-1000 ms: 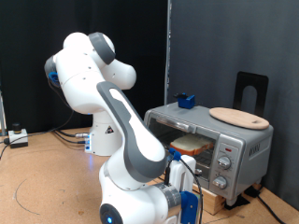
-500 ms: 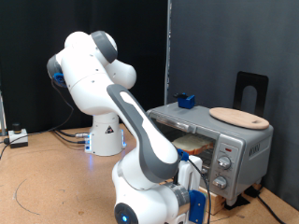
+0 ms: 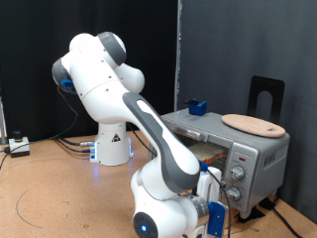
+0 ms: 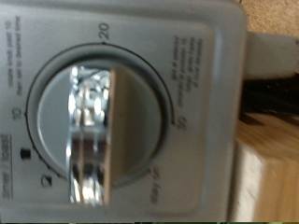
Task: Make a piece of toast with the oven
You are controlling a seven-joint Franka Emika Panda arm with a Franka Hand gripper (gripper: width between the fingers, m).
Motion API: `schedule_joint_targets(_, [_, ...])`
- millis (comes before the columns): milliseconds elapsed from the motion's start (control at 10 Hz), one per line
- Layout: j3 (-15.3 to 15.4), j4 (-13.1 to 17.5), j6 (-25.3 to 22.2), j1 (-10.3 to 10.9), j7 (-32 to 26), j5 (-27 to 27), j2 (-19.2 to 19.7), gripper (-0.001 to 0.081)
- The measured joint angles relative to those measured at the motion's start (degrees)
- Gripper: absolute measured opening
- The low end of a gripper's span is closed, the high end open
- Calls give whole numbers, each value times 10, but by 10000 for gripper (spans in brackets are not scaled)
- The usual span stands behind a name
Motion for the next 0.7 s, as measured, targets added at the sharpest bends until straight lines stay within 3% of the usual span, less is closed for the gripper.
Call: schedule_joint_targets(700, [25,-8,33,3,0,4,0,809])
